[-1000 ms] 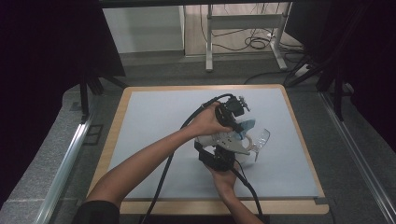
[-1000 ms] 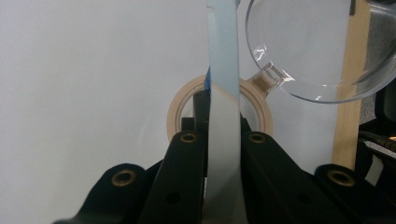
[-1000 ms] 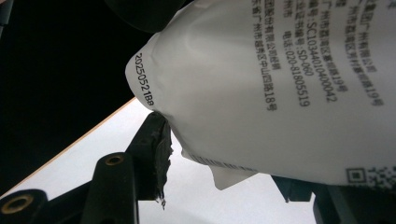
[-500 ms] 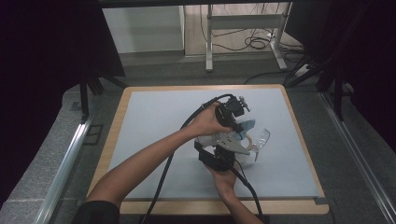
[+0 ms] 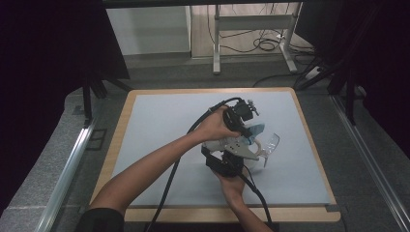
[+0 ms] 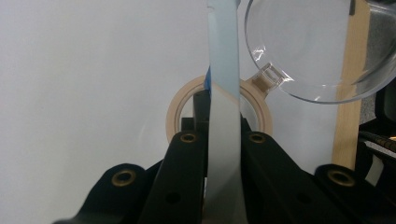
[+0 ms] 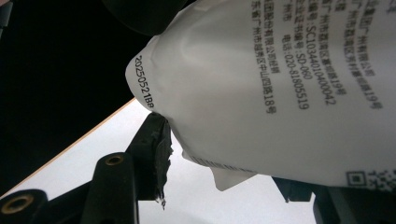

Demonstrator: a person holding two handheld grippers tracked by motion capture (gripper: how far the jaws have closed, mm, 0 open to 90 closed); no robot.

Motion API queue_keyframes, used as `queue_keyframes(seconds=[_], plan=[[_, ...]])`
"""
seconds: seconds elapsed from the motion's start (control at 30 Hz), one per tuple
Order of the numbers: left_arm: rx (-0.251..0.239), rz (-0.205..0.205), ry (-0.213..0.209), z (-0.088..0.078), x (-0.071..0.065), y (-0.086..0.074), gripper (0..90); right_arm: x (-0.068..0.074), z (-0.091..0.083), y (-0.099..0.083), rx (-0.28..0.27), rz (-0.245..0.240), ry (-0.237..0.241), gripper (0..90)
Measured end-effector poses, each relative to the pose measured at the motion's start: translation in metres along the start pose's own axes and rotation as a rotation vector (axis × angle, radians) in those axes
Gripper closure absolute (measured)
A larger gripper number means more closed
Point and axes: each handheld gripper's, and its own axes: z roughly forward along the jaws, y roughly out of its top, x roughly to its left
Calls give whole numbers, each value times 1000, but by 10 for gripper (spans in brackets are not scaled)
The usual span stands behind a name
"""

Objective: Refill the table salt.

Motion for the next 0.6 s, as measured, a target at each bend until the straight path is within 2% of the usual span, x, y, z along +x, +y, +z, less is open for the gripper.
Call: queue_keyframes(seconds=[0.6], plan=[[6,8,4,0,-1,2,900,-1,-1,1,-6,4,-2,451]])
